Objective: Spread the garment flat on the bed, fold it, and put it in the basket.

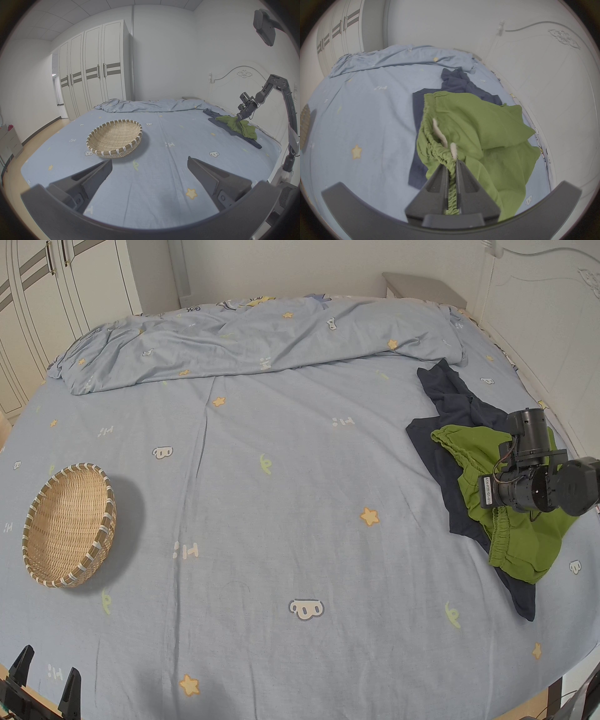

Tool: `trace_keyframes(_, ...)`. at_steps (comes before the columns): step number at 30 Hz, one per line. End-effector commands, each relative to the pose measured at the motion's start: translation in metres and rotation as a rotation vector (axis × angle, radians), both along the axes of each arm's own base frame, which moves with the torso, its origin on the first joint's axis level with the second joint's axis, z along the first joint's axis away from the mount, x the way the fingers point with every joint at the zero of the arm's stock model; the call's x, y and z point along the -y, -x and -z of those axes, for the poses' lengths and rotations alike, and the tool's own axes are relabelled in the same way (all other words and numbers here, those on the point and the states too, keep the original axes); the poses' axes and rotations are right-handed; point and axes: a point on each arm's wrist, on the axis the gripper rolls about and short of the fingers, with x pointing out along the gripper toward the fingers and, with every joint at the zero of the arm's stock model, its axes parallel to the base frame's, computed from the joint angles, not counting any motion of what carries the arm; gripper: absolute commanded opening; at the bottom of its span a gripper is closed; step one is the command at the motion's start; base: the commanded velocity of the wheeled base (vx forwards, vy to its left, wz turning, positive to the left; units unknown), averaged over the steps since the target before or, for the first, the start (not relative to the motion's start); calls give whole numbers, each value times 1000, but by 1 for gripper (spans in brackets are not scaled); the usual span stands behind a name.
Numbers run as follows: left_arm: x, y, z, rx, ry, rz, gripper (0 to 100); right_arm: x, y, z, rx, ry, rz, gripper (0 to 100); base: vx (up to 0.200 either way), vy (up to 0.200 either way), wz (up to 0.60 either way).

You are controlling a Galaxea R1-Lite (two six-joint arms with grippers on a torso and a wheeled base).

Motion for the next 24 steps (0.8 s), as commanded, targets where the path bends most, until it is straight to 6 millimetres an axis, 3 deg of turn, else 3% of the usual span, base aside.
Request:
trace_keyframes(1,0,0,5,-3,0,-1,100,-11,52,-83,81,-111,-123,0,0,0,0)
trace_keyframes(5,0,0,5,-3,0,-1,100,-26,76,-110,63,-235,-209,0,0,0,0)
trace_keyframes(10,0,0,5,-3,0,-1,100,-42,107,-129,17,-293,-356,0,0,0,0)
trace_keyframes(21,0,0,5,-3,0,-1,100,-76,124,-146,-4,-462,-560,0,0,0,0)
trace_keyframes(24,0,0,5,-3,0,-1,100,-111,132,-147,-47,-531,-658,0,0,0,0)
